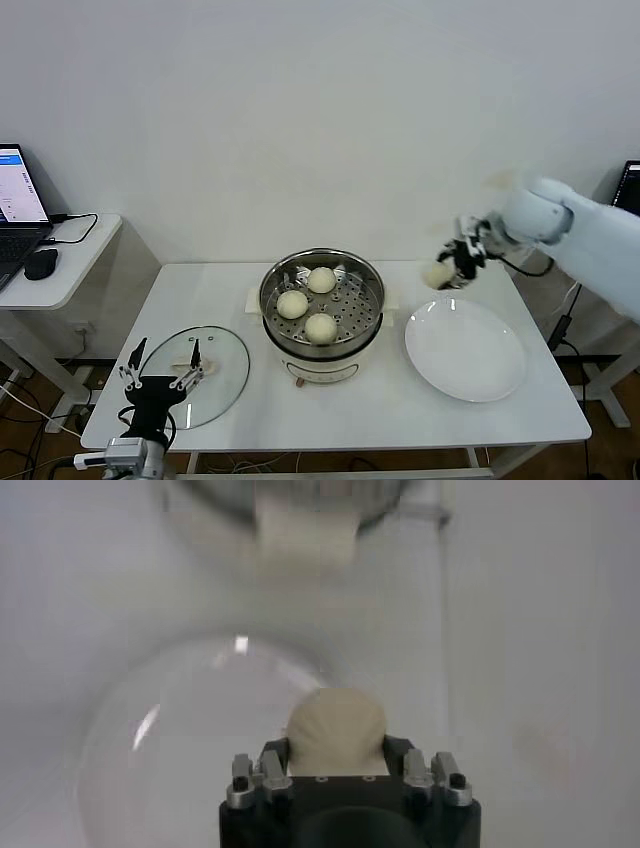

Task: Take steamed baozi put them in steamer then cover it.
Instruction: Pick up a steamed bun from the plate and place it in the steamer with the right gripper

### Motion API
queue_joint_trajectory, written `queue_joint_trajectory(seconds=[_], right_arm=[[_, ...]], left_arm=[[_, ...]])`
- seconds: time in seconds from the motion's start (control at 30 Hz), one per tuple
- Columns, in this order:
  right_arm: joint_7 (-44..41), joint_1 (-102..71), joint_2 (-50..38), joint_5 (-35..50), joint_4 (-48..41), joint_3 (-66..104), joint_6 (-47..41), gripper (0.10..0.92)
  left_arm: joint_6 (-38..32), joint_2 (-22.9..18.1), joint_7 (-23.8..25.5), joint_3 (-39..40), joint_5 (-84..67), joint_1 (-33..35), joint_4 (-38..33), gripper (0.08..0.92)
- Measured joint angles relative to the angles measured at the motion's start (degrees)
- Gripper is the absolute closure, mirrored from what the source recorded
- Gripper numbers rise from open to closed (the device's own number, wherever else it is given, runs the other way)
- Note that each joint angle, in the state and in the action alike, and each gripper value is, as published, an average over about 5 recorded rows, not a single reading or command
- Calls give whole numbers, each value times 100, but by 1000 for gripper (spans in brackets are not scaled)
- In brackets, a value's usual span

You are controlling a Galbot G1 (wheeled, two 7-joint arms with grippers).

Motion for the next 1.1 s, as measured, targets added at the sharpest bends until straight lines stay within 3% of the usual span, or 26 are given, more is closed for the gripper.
queue_joint_trajectory(seconds=[0.43, 1.1], right_arm=[[951, 434, 1263, 1498, -27, -780, -963, 440], [1430, -281, 2088, 1496, -744, -964, -1345, 439]], left_arm=[[-6, -10, 13, -82, -28, 14, 59, 177], [-31, -49, 12, -123, -78, -22, 183, 177]])
